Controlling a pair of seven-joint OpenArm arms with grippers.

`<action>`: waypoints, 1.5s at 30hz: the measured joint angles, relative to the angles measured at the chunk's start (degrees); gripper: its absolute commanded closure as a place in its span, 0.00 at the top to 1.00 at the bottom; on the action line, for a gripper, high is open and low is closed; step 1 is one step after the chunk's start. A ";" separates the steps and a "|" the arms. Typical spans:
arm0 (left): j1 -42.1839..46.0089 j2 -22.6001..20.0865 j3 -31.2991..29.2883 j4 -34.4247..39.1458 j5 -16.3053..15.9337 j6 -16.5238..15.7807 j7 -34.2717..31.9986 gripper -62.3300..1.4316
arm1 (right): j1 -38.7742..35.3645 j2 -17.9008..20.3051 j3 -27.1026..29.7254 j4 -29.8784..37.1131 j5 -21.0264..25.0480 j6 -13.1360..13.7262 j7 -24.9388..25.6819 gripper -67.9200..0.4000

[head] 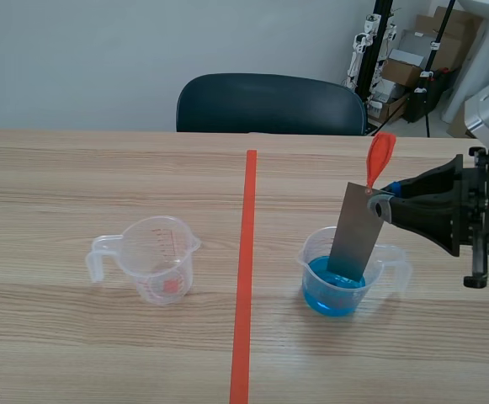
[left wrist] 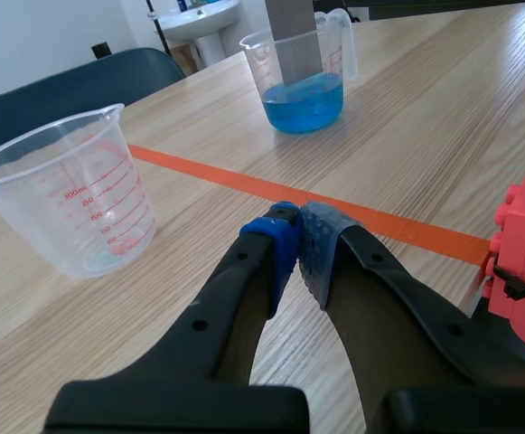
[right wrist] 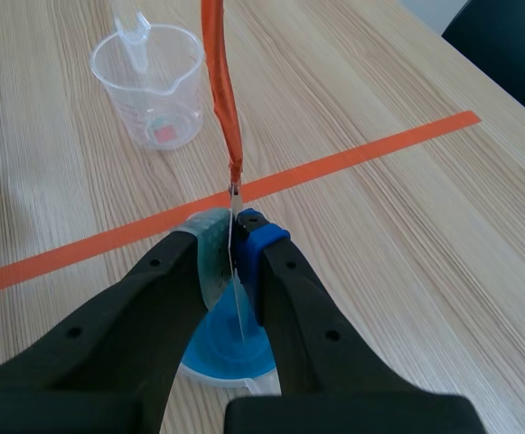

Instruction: Do the redox reaction experiment. lower the plate into the blue solution

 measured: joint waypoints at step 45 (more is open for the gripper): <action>-0.11 3.56 0.02 2.40 -2.16 -4.31 -0.02 0.97 | -2.03 -7.43 0.00 -9.44 -12.79 -1.95 11.69 0.01</action>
